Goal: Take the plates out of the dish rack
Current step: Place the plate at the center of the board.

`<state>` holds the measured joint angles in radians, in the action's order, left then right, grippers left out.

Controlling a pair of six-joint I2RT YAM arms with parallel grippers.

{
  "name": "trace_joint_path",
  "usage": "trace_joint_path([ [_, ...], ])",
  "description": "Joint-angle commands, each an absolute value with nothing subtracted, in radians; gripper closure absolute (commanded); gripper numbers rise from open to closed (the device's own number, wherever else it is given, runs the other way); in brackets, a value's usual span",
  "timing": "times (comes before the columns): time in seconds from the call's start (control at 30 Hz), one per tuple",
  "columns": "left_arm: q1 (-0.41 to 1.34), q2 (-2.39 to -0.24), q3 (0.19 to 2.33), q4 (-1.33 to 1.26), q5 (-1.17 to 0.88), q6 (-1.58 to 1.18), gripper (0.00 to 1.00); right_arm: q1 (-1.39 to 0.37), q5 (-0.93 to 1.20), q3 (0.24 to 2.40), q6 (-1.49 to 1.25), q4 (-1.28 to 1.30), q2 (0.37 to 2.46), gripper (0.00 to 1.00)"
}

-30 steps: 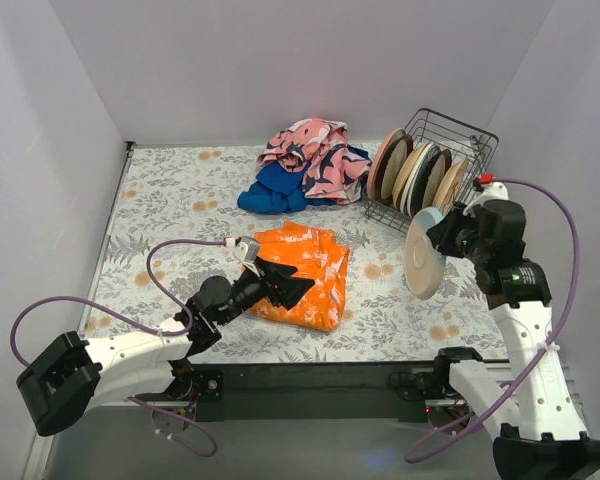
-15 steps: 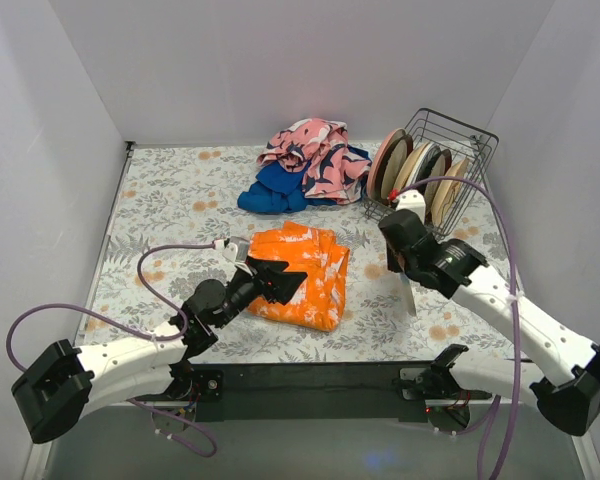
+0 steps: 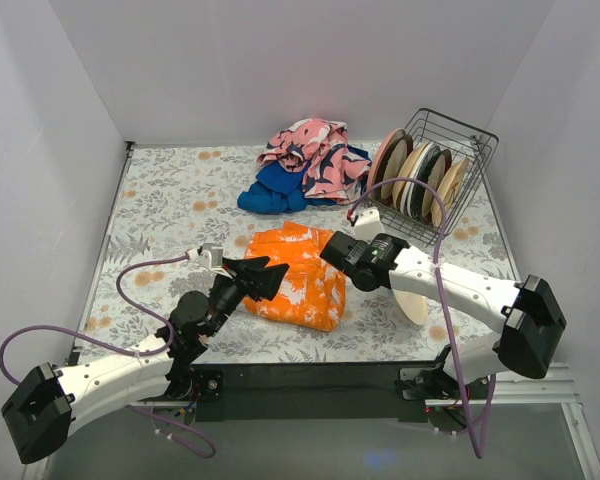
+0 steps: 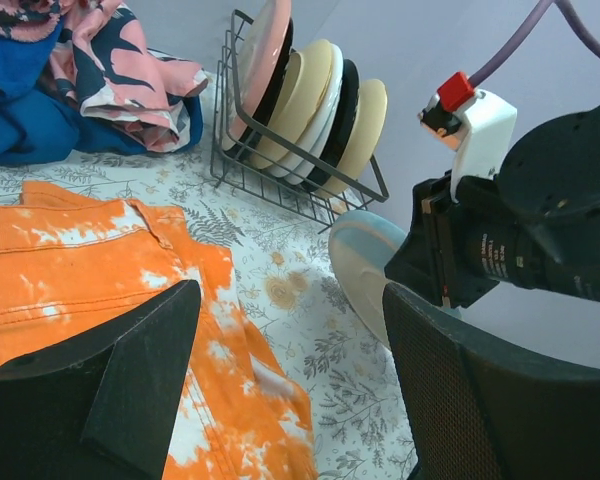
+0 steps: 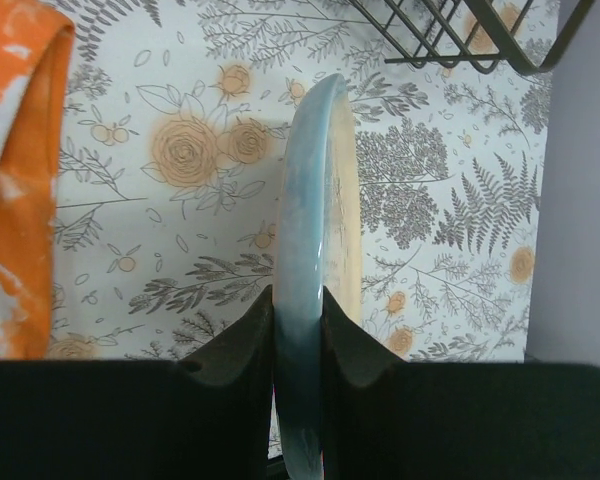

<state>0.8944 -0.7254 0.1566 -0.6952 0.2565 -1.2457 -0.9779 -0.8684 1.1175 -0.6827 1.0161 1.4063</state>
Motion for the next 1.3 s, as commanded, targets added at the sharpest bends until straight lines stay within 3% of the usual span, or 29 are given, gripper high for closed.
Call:
trace_joint_path([
  [0.0, 0.899, -0.724, 0.156, -0.670, 0.302, -1.247, 0.28, -0.989, -0.979, 1.146, -0.769, 1.114, 1.431, 0.99],
  [0.4, 0.899, -0.700, 0.147, -0.666, 0.324, -1.247, 0.28, -1.040, -0.882, 1.043, -0.825, 1.020, 1.585, 0.98],
  [0.87, 0.899, -0.689, 0.144, -0.657, 0.333, -1.247, 0.28, -1.075, -0.801, 0.997, -0.775, 0.853, 1.674, 0.71],
  [1.27, 0.899, -0.703, 0.147, -0.657, 0.337, -1.243, 0.28, -1.078, -0.752, 0.917, -0.693, 0.715, 1.646, 0.62],
])
